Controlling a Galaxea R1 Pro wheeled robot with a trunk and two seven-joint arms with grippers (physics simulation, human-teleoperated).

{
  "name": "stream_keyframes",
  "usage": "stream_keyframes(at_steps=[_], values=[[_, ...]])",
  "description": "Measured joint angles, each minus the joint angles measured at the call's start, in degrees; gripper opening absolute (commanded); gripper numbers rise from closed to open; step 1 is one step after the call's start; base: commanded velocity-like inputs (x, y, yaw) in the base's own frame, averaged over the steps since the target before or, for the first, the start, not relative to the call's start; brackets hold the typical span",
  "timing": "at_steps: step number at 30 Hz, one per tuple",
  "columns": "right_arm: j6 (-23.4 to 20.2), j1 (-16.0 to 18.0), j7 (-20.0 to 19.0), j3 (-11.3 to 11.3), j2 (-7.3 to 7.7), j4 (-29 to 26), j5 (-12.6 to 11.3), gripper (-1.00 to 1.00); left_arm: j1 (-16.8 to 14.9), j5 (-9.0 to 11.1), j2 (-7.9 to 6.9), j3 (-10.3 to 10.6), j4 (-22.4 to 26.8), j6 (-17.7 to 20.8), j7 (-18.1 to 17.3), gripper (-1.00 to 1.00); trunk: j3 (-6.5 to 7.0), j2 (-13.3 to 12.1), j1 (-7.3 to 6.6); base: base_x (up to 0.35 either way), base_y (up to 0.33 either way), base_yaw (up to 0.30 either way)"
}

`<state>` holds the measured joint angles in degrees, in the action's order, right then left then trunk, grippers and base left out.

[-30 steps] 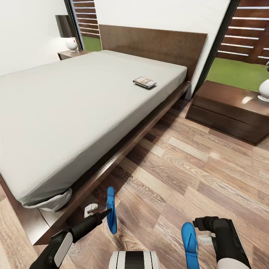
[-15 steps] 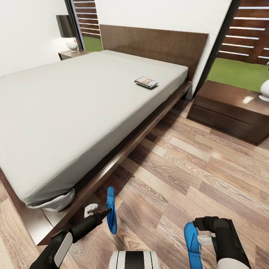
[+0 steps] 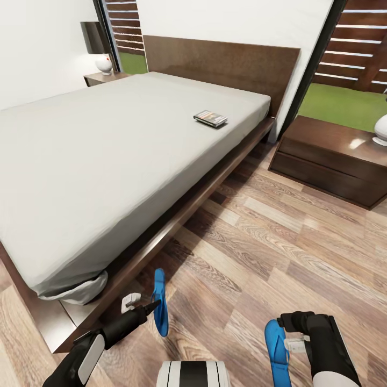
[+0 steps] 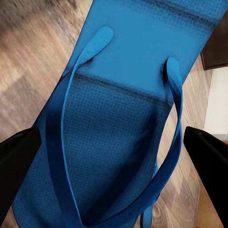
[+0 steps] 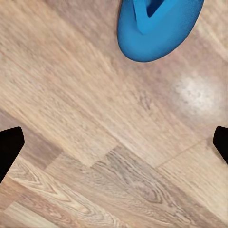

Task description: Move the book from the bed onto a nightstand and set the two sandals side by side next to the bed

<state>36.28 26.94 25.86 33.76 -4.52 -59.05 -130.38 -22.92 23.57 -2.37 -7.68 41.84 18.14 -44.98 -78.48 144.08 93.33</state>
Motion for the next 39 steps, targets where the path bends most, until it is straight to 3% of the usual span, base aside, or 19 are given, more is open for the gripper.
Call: stream_keyframes(at_steps=[4,7,11,14,31,39], values=[[0.03,0.00,0.66,0.00,-0.06,0.17,-0.01,1.00,0.00,0.00,0.00,0.00,0.00,-0.02,0.00,-1.00,0.00,0.00,0.00,0.000,0.000,0.000],[0.08,0.00,2.96,-0.03,-0.08,0.31,-0.04,1.00,0.00,0.00,0.00,0.00,0.00,-0.02,0.00,-1.00,0.00,0.00,0.00,0.000,0.000,0.000],[0.18,0.00,9.21,-0.09,-0.04,0.38,-0.10,1.00,0.00,0.00,0.00,0.00,0.00,-0.06,0.00,-1.00,0.00,0.00,0.00,0.000,0.000,0.000],[0.15,0.00,10.57,-0.11,-0.01,0.39,-0.09,1.00,0.00,0.00,0.00,0.00,0.00,-0.10,0.00,-1.00,0.00,0.00,0.00,0.000,0.000,0.000],[0.12,0.00,11.06,-0.02,0.05,0.32,-0.09,1.00,0.00,-0.01,0.00,0.07,0.00,-0.28,0.00,-1.00,0.00,0.00,0.00,0.000,0.000,0.000],[0.12,0.00,11.05,-0.02,0.09,0.31,-0.08,1.00,0.00,-0.06,0.00,0.09,-0.01,-0.30,0.00,-1.00,-1.77,0.11,0.21,0.000,0.000,0.000]])
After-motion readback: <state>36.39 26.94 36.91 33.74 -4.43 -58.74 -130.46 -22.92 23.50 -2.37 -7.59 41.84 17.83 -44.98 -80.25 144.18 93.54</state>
